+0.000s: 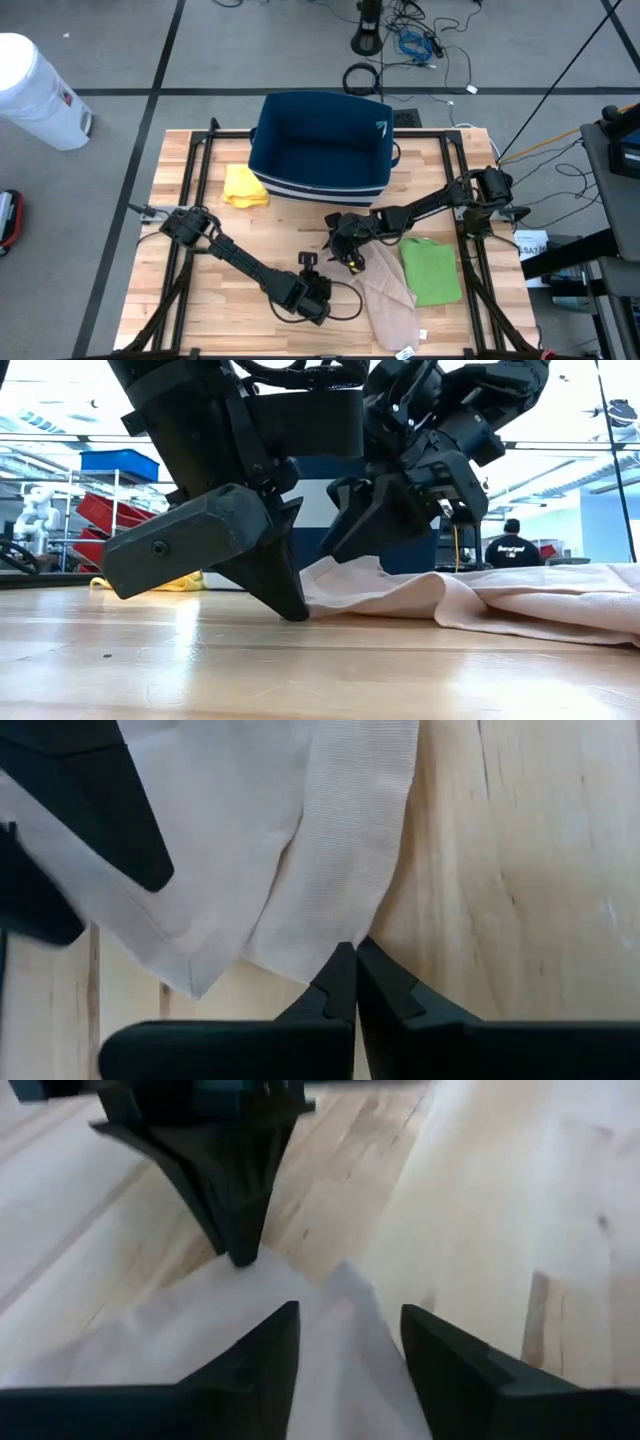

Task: Fold towel
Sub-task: Fold the light pink towel

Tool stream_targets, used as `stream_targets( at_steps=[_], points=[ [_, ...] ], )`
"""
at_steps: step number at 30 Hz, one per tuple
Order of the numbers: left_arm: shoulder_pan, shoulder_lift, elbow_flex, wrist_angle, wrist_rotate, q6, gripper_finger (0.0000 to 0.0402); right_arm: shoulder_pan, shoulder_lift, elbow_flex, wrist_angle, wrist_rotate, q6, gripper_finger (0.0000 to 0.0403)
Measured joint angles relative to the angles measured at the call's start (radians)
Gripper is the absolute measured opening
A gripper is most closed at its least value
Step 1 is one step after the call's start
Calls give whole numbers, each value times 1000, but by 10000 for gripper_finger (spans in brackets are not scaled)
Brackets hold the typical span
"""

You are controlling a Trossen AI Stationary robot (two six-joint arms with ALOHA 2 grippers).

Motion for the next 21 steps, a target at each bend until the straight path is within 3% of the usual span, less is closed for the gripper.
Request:
stream_targets(
  at_steps=[9, 21],
  points=[
    [0, 0, 0, -38, -21, -16, 1, -6, 0, 0, -56, -31, -22, 14],
    [-2, 1, 0, -108, -48, -42, 1, 51, -89, 0, -121, -79, -19, 1]
  ],
)
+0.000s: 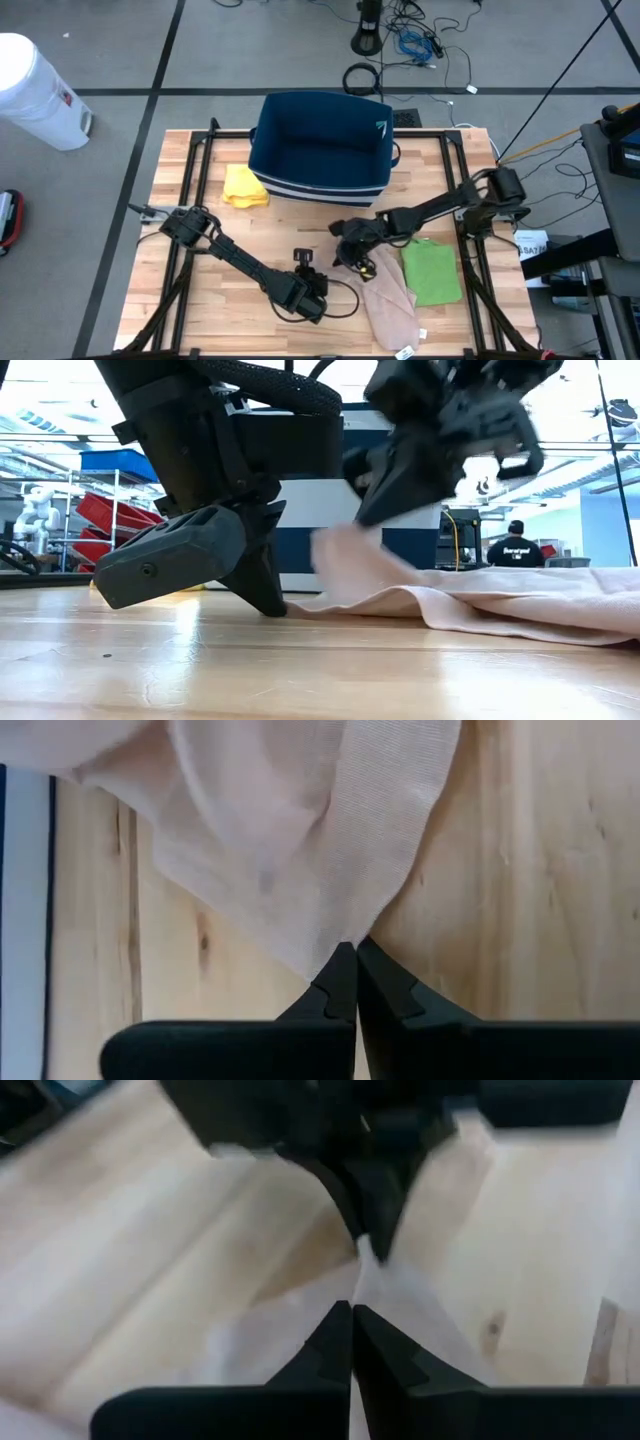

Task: Fold towel
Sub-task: Fold the light pink towel

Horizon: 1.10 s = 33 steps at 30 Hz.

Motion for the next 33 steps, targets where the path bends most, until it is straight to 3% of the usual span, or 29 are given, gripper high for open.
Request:
stream_targets(
  at_steps=[3, 10, 15, 23, 33],
  points=[
    [0, 0, 0, -2, -2, 1, 1, 20, -71, 0, -46, -35, -2, 0],
    [-1, 1, 0, -6, -26, 1, 0, 52, -199, 0, -94, -238, 9, 0],
    [-1, 1, -1, -6, -38, 2, 0, 43, -243, 0, -82, -257, -35, 0],
    [-1, 1, -1, -6, -53, -2, 0, -27, -106, 0, -89, -243, -40, 0],
    [-6, 1, -1, -5, -61, -3, 0, -33, 81, 0, 115, -225, -49, 0]
  ],
)
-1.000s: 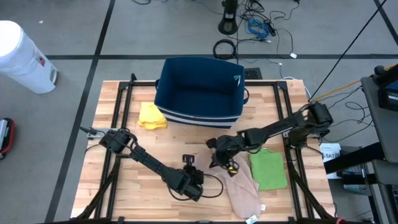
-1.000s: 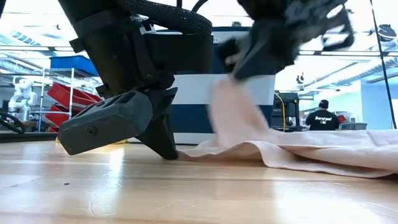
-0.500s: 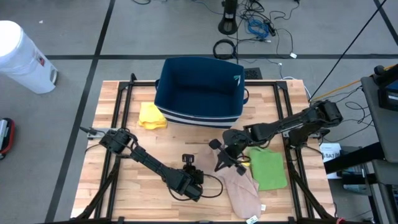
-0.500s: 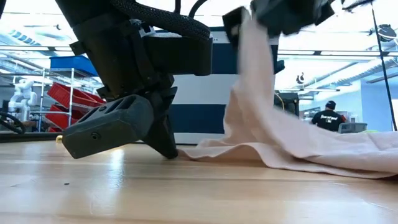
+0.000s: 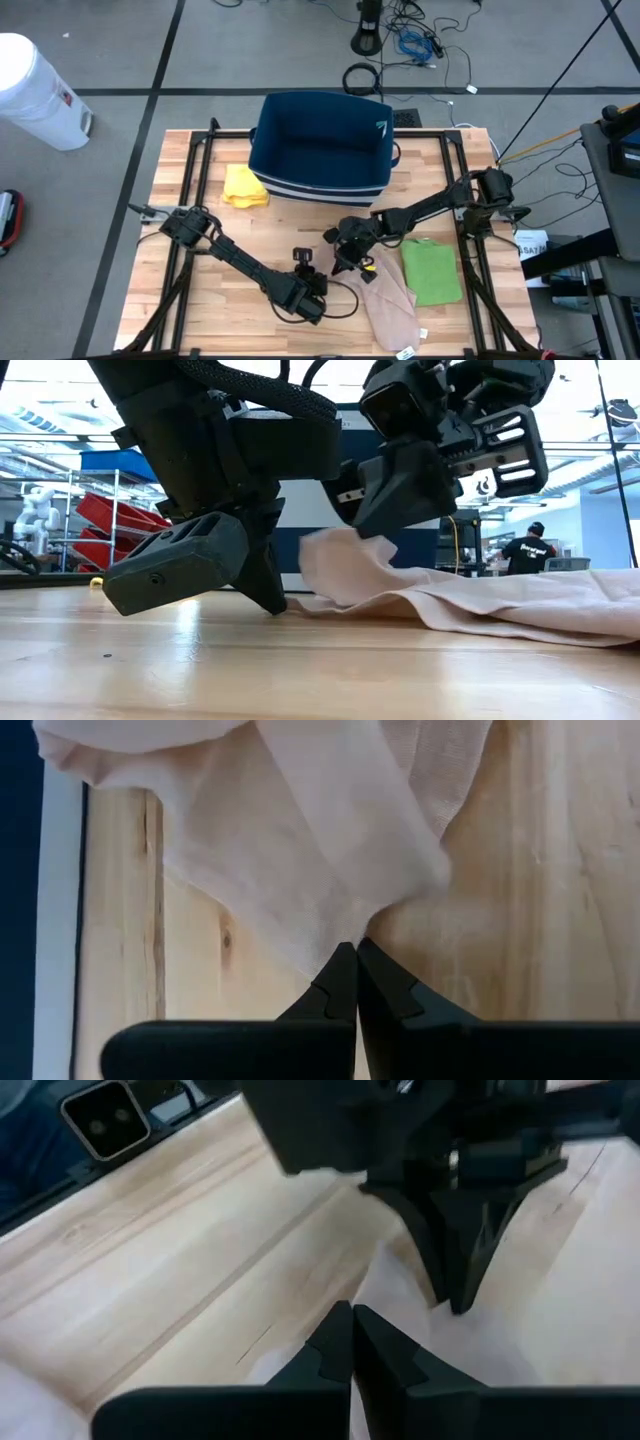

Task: Fold towel
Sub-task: Fold the light pink towel

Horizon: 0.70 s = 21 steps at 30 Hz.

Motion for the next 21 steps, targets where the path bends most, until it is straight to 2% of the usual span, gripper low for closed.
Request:
stream_targets(
  at_steps=[6, 10, 13, 17, 21],
  points=[
    [0, 0, 0, 2, 0, 4, 0, -8, -6, 0, 20, 5, -30, 0],
    [0, 0, 0, 8, -8, 20, 0, -33, -7, 0, 25, 95, -53, 0],
    [2, 0, 0, 10, -8, 22, 0, -57, 0, 0, 33, 107, -67, 3],
    [2, 0, 0, 10, -8, 20, 0, -71, -7, 0, 10, 172, -67, 40],
    [2, 0, 1, 3, -8, 16, 0, -70, -33, 0, -40, 247, -62, 104]
  ],
)
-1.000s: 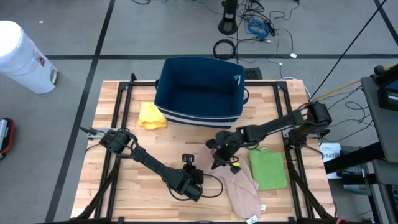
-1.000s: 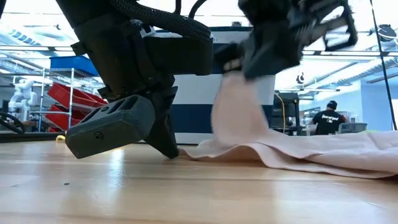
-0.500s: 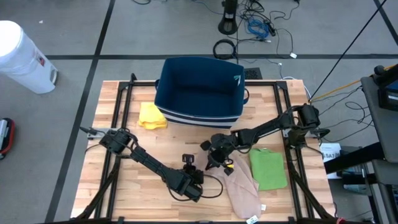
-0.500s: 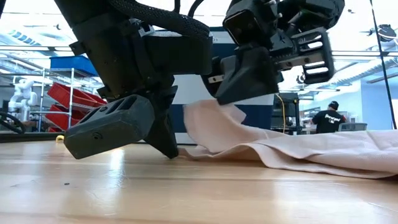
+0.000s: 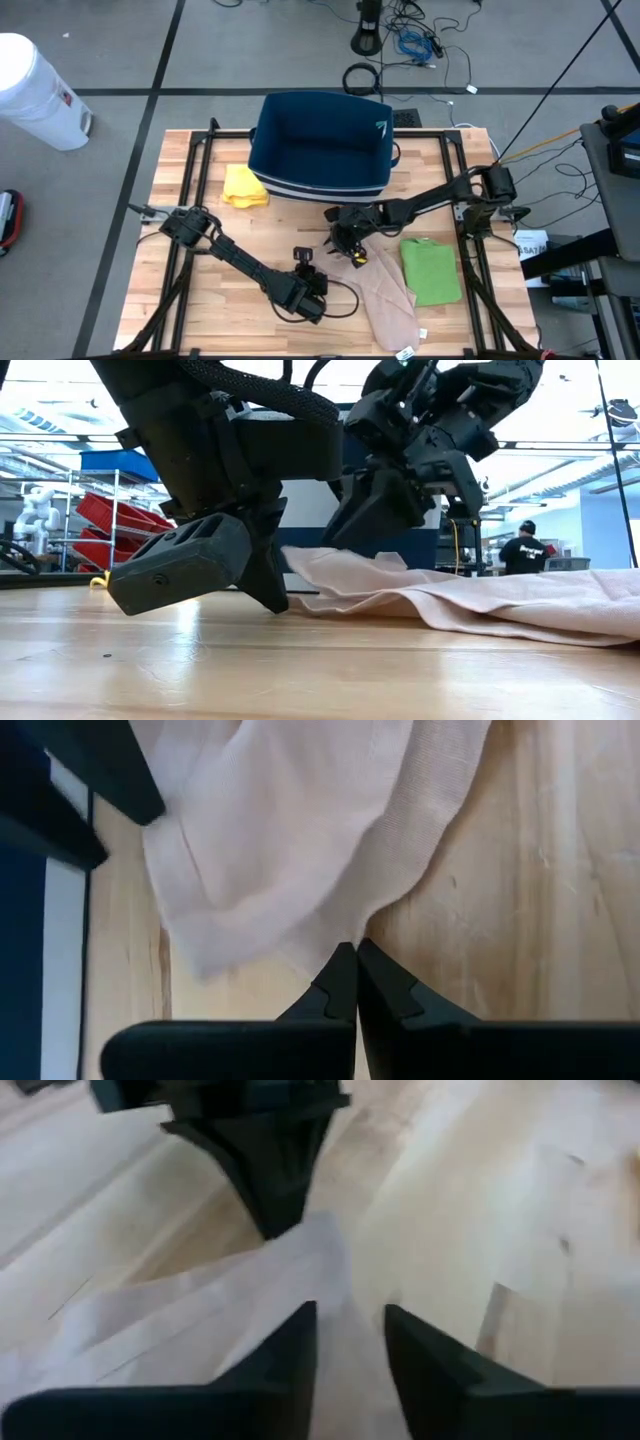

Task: Fold towel
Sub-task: Fold the light pink towel

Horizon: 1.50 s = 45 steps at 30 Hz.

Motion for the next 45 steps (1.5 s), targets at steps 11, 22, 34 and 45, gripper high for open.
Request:
stream_targets(
  at_steps=[11, 22, 34, 45],
  points=[
    [6, 0, 1, -47, 0, -20, 0, 26, -97, 0, -210, 47, 146, 189],
    [6, -1, 1, -61, 0, -25, 0, 181, -126, 0, -279, 44, 322, 149],
    [11, -2, 1, -60, 0, -24, 0, 282, 18, 0, -199, 257, 371, 138],
    [11, -2, 1, -58, 0, -27, 0, 282, 29, 0, -136, 326, 385, 138]
  ],
)
